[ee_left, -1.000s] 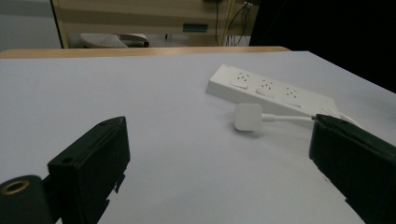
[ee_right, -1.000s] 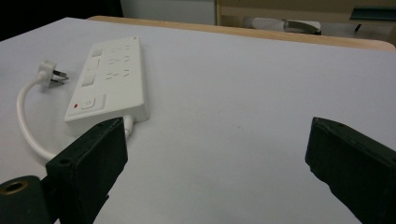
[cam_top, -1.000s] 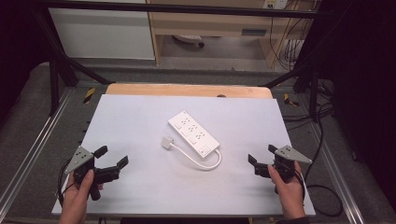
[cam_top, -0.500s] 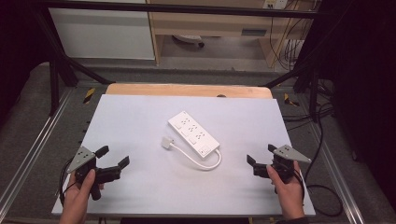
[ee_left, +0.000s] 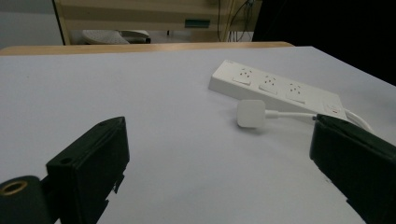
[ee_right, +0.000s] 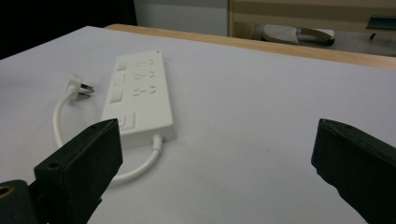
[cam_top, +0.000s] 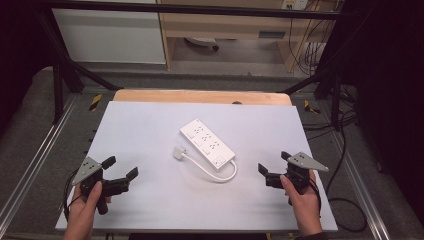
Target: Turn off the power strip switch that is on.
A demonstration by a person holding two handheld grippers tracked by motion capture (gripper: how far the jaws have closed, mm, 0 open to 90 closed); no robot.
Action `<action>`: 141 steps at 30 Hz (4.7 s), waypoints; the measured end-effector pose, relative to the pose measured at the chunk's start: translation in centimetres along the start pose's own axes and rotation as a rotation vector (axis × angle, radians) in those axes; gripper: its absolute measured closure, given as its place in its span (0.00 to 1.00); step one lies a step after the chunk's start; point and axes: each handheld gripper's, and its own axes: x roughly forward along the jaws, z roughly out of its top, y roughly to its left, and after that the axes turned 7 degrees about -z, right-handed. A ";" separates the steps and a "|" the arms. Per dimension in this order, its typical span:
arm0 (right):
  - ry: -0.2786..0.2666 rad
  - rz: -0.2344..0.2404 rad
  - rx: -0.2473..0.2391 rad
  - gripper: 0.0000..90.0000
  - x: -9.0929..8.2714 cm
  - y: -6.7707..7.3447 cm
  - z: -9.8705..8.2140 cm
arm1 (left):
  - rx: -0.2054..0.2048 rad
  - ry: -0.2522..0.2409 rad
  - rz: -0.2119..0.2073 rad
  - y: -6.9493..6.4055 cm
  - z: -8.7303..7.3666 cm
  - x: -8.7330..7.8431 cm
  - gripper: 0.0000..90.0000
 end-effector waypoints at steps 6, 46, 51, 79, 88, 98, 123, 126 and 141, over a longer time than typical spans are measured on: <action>-0.032 0.056 -0.023 0.02 0.9 0.7 1.7 | -0.007 0.004 0.003 0.1 -0.1 0.0 0.05; -0.087 0.109 -0.073 0.03 6.4 5.6 7.5 | 0.001 0.012 -0.001 0.0 -0.1 0.1 0.05; -0.096 0.121 -0.070 0.04 7.1 6.1 7.7 | -0.002 0.013 -0.002 0.0 -0.2 0.2 0.05; -0.057 0.099 -0.055 0.10 10.3 7.9 8.7 | 0.001 0.029 -0.011 0.0 -0.2 0.4 0.05; -0.026 0.109 -0.066 0.31 11.4 8.2 8.3 | 0.002 0.033 -0.015 -0.1 -0.3 0.4 0.05; 0.002 0.127 -0.076 0.55 12.1 8.6 7.9 | 0.006 0.037 -0.018 -0.1 -0.2 0.4 0.05; 0.029 0.164 -0.114 0.99 13.7 10.3 6.6 | 0.009 0.036 -0.028 -0.3 -0.2 0.5 0.05; 0.035 0.165 -0.108 0.99 14.0 10.4 6.5 | 0.009 0.037 -0.029 -0.3 -0.2 0.5 0.05; 0.093 0.199 -0.123 1.00 15.2 11.4 5.5 | 0.007 0.037 -0.031 -0.2 -0.2 0.5 0.05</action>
